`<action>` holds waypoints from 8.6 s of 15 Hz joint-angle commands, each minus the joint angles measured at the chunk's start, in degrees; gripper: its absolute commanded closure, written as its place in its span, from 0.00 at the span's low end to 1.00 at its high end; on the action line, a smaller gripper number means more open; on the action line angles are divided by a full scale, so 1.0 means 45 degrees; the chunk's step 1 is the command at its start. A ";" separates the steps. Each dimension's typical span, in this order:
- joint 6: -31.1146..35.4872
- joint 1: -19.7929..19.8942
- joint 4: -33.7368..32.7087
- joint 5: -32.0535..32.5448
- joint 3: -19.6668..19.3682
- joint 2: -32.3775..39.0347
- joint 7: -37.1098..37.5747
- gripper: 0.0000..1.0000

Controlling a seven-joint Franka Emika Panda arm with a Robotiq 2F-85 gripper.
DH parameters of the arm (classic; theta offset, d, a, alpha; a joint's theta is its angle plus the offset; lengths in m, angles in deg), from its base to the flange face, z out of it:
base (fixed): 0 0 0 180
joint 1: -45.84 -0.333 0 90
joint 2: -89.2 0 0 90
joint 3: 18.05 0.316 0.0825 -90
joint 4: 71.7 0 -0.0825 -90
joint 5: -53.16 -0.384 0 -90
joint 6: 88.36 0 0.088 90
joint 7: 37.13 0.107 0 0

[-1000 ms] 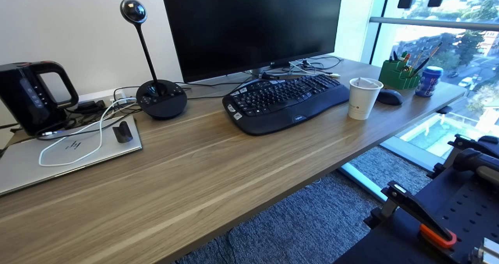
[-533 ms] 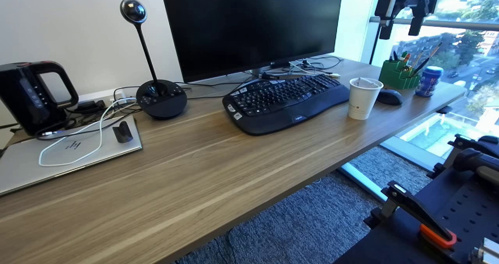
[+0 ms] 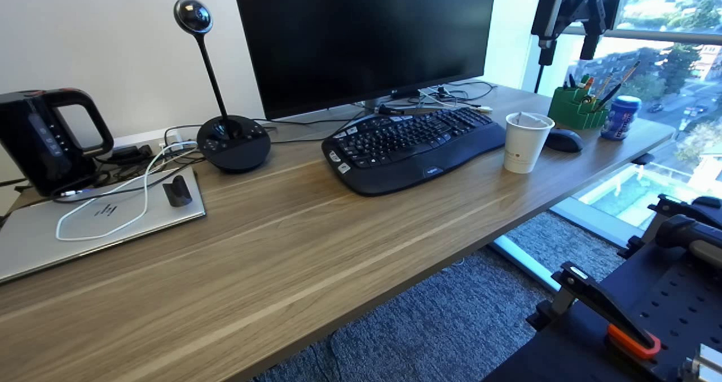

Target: Pick the cup and slightly move it to the left on the desk

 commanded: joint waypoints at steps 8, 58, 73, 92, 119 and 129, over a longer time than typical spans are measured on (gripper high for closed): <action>0.0094 0.0069 -0.1317 -0.0018 -0.0017 0.1410 -0.0097 0.00; -0.0026 -0.0554 -0.2459 0.0811 -0.0025 0.3541 0.0186 0.00; 0.0031 -0.0753 -0.3516 0.1047 -0.0207 0.4645 0.0936 0.00; 0.0163 -0.0904 -0.3903 0.1282 -0.0738 0.4994 0.2607 0.01; 0.0110 -0.1159 -0.3694 0.1476 -0.0657 0.4893 0.2536 0.36; 0.0096 -0.1162 -0.3684 0.1480 -0.0650 0.4889 0.2513 0.92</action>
